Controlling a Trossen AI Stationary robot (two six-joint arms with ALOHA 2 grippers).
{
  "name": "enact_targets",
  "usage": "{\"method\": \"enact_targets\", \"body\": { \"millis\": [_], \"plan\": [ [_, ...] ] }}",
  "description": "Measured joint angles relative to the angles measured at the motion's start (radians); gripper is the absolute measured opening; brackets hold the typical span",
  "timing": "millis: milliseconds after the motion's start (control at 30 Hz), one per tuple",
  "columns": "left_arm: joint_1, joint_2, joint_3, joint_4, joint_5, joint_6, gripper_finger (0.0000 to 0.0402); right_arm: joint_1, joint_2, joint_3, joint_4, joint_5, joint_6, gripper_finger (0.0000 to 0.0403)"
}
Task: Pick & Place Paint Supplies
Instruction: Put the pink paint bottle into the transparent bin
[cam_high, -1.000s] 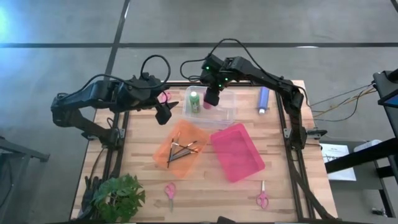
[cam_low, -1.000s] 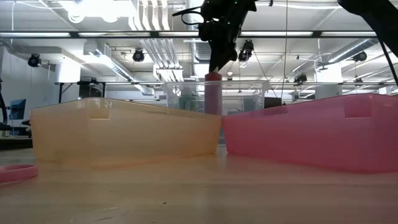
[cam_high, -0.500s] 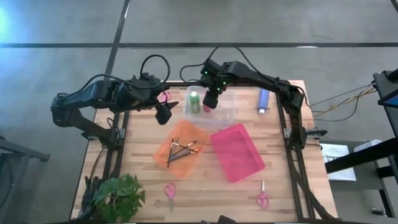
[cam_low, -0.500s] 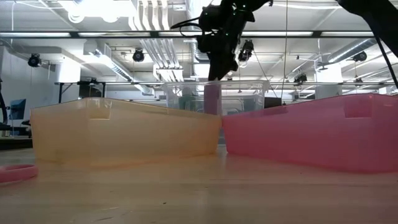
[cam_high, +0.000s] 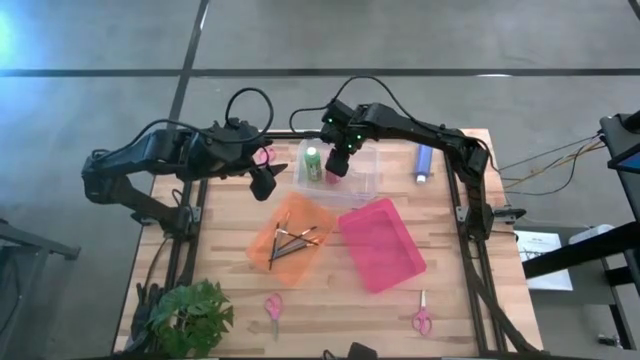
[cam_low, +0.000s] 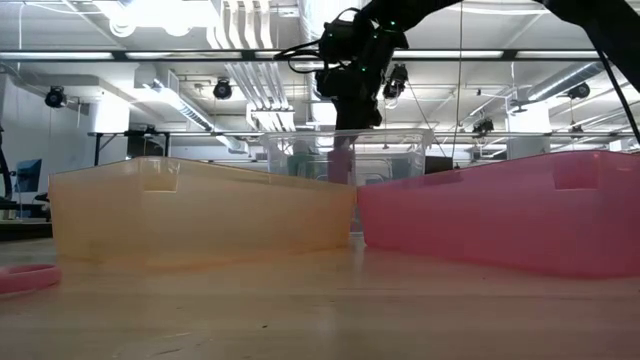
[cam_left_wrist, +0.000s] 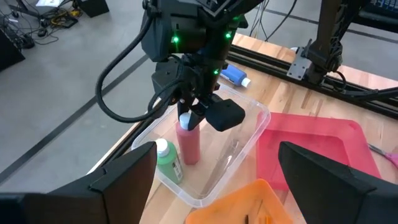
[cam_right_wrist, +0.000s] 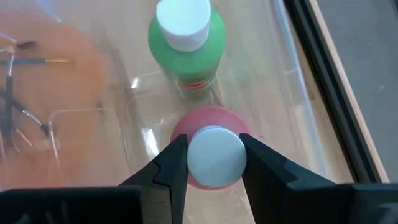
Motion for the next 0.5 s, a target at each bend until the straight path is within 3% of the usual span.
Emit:
{"method": "enact_targets", "body": {
  "millis": [500],
  "plan": [
    [0.000,0.000,0.000,0.000,0.000,-0.003,0.0346,-0.030,0.000,0.000,0.019,-0.044,-0.020,0.0112]
  ]
}}
